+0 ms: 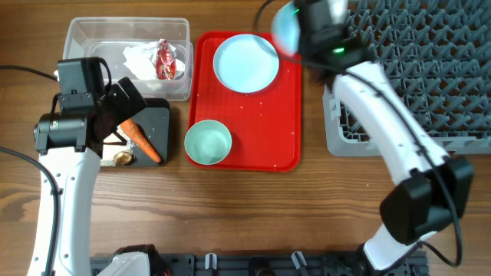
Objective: Sort waste into correct bins and load items into the dishwasher rack
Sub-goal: 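Carry the light-blue bowl right and stand it in the dish rack, then grasp the green bowl rim with the right gripper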
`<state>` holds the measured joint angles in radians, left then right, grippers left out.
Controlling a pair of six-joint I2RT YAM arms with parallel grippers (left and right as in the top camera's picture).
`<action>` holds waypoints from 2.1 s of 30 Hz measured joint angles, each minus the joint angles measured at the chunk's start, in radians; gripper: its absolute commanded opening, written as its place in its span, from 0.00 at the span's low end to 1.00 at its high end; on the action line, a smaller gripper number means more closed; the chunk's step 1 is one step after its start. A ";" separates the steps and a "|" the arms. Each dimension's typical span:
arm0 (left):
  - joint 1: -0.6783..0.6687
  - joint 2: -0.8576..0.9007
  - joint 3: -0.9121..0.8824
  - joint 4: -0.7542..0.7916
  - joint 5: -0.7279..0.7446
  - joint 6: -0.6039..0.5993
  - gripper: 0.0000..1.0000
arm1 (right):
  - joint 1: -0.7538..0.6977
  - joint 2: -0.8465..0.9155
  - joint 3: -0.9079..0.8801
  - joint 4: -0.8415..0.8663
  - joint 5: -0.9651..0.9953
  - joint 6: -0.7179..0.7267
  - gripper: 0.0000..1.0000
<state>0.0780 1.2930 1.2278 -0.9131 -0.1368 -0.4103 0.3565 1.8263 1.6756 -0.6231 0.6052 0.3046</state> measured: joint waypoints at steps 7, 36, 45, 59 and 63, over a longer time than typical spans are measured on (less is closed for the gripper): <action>0.000 0.000 0.000 0.002 0.003 0.000 1.00 | -0.160 0.070 0.003 0.538 0.304 -0.385 0.04; 0.000 0.000 0.000 0.000 0.004 0.000 1.00 | -0.154 0.336 0.001 0.501 0.492 -0.742 0.08; 0.000 0.000 0.000 0.000 0.004 0.000 1.00 | -0.114 0.336 0.000 0.419 0.393 -0.691 0.49; 0.000 0.000 0.000 0.000 0.004 0.000 1.00 | -0.011 0.310 0.000 0.292 0.342 -0.616 0.93; 0.000 0.000 0.000 0.000 0.004 0.000 1.00 | 0.021 0.171 -0.003 0.112 0.075 -0.565 0.89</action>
<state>0.0780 1.2930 1.2278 -0.9127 -0.1326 -0.4103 0.3775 1.9972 1.6730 -0.5114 0.6800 -0.2600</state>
